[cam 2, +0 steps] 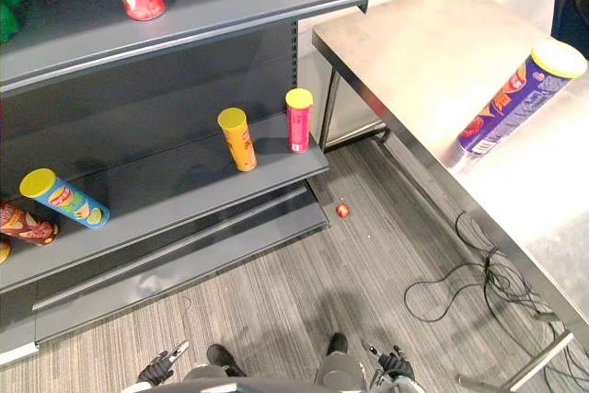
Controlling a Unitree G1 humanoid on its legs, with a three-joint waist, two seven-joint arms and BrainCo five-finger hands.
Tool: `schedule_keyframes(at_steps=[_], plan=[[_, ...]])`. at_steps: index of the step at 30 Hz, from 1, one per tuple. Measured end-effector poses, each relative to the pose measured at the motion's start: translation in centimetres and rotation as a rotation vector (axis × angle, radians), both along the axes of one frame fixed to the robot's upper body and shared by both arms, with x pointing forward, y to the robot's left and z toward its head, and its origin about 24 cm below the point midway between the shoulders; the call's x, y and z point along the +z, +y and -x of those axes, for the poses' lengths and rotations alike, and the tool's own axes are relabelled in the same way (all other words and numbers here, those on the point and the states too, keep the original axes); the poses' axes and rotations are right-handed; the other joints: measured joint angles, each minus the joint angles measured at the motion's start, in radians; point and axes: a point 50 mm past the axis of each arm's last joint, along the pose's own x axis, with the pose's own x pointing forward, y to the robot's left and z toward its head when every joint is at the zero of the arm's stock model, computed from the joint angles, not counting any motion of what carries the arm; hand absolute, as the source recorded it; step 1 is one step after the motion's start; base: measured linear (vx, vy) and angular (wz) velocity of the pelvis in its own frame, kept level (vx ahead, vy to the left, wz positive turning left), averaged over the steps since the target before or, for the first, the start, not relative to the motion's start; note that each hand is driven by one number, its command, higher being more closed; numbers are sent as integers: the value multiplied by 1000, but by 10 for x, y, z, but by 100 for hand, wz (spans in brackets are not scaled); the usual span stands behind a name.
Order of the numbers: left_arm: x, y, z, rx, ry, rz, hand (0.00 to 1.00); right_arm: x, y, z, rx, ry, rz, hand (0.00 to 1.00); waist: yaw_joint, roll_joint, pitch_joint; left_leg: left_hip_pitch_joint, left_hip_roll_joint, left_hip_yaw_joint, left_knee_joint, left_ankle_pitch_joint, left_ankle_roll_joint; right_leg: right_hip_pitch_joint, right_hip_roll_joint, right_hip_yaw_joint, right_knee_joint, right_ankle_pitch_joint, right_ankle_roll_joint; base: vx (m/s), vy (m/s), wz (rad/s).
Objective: Put the gum and the chips on the shelf.
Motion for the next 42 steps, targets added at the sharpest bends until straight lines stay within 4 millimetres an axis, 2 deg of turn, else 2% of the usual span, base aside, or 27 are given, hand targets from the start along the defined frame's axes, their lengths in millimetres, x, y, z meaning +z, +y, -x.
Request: schedule_keyframes(at_steps=[4,6,8,9,10,11,12,13,15,17,19,20,21,22,23,24,25,26,28,33,35,36,38,41,42], plan=[[2,-4,-16,-13,-37,5,0,3,-3,-7,-47,-35,-5,0,-5,13,33,-5,3,20,43,-6,1,-81,-31,49,136,-63,-7,-3,-4,-22],[3,-5,-18,4,-44,9,0,2,0,-8,-51,-41,-15,0,-18,11,41,-11,42,20,129,-18,-2,-87,-26,67,168,-92,-15,44,-125,-35],[3,-6,-18,39,-55,20,0,2,1,-8,-53,-39,-18,0,-24,12,48,-18,115,19,265,-34,4,-85,0,103,188,-112,-36,36,-168,-61],[3,-8,-19,65,-66,30,0,3,-2,-6,-55,-40,-8,0,-23,18,55,-23,166,-21,370,-30,10,-76,25,133,196,-119,-47,19,-179,-97],[3,-12,-20,100,-79,46,0,4,-6,-4,-62,-47,5,0,-21,26,56,-49,194,-139,458,-5,46,-75,49,173,208,-132,-66,30,-197,-99],[3,-14,-20,112,-86,51,0,5,-7,-3,-60,-51,12,0,-20,27,57,-74,199,-219,500,18,76,-76,61,194,207,-134,-69,59,-158,-101],[5,-17,-26,118,-121,56,0,6,-8,-2,-56,-62,19,0,-19,28,57,-138,186,-361,576,-1,50,-78,75,239,199,-135,-75,102,-56,-94],[6,-27,-32,124,-149,80,0,7,-14,-2,-62,-64,35,0,-21,40,58,-170,132,-458,615,-89,19,-77,79,277,186,-133,-80,104,2,-97],[7,-29,-34,125,-163,90,0,7,-11,-1,-60,-61,29,0,-14,41,58,-190,72,-503,626,-177,27,-67,99,333,169,-122,-97,121,36,-92],[7,-30,-35,114,-170,89,0,4,-4,2,-56,-56,8,0,12,38,58,-196,27,-515,550,-222,22,-39,134,393,153,-122,-101,184,46,-100],[8,-30,-37,110,-176,86,0,5,-2,0,-50,-67,6,0,16,35,57,-209,-3,-544,488,-223,20,-36,139,422,154,-126,-99,163,113,-83],[8,-30,-37,108,-177,84,0,8,-2,-9,-31,-97,13,0,22,31,59,-220,-47,-594,398,-219,21,-37,139,472,156,-133,-86,175,190,-81],[9,-30,-38,108,-178,84,0,9,-2,-11,-27,-104,15,0,24,31,59,-221,-57,-611,373,-215,23,-37,139,487,158,-132,-77,213,281,-122],[8,-34,-37,115,-178,94,0,11,-1,-16,-9,-119,20,0,38,36,56,-204,-86,-673,269,-180,23,-44,147,543,177,-142,-41,140,235,-98],[8,-33,-39,126,-184,94,0,11,1,-18,-8,-123,15,0,42,27,55,-191,-100,-668,274,-187,14,-47,142,572,184,-148,-30,162,277,-109],[9,-28,-40,123,-186,80,0,8,10,-16,-8,-121,-8,0,44,7,37,-179,-125,-653,273,-205,29,-43,126,595,166,-136,-14,213,330,-83],[10,-25,-40,123,-190,70,0,6,20,-13,-14,-113,-36,0,49,-14,24,-178,-128,-604,285,-228,39,-35,108,615,132,-115,-1,179,263,-76],[10,-23,-39,130,-190,66,0,5,24,-12,-16,-110,-47,0,59,-21,19,-175,-130,-580,287,-236,43,-34,101,621,114,-103,-2,204,322,-79],[9,-22,-38,136,-182,63,0,4,24,-13,-24,-111,-51,0,60,-31,13,-160,-143,-520,273,-246,60,-39,82,623,53,-35,1,122,260,-72],[5,-20,-30,174,-149,69,0,0,22,-7,-85,-80,-69,0,65,-34,7,-120,-163,-461,242,-252,70,-38,65,623,-29,53,9,46,137,-65],[5,-21,-29,175,-143,71,0,-2,17,-4,-132,-58,-74,0,73,-25,-1,-109,-150,-436,226,-252,70,-39,67,539,-74,113,12,-2,18,-63],[4,-23,-27,178,-135,76,0,-3,15,-1,-145,-43,-73,0,78,-20,-10,-97,-142,-425,201,-252,71,-36,62,429,-104,142,-3,-21,-32,-46],[3,-21,-25,181,-127,74,0,-5,11,7,-193,-21,-77,0,86,-27,-22,-81,-160,-414,183,-250,73,-15,52,301,-146,145,-8,-32,-35,-37],[2,-24,-23,163,-113,79,0,-6,-4,17,-241,9,-53,0,85,-7,-39,-68,-186,-422,159,-236,82,-1,39,293,-164,144,-7,-88,-20,-3],[1,-24,-21,164,-108,79,0,-5,-8,20,-275,9,-49,0,85,-9,-48,-63,-195,-430,139,-223,85,-2,35,288,-167,142,-9,-106,-9,13]])
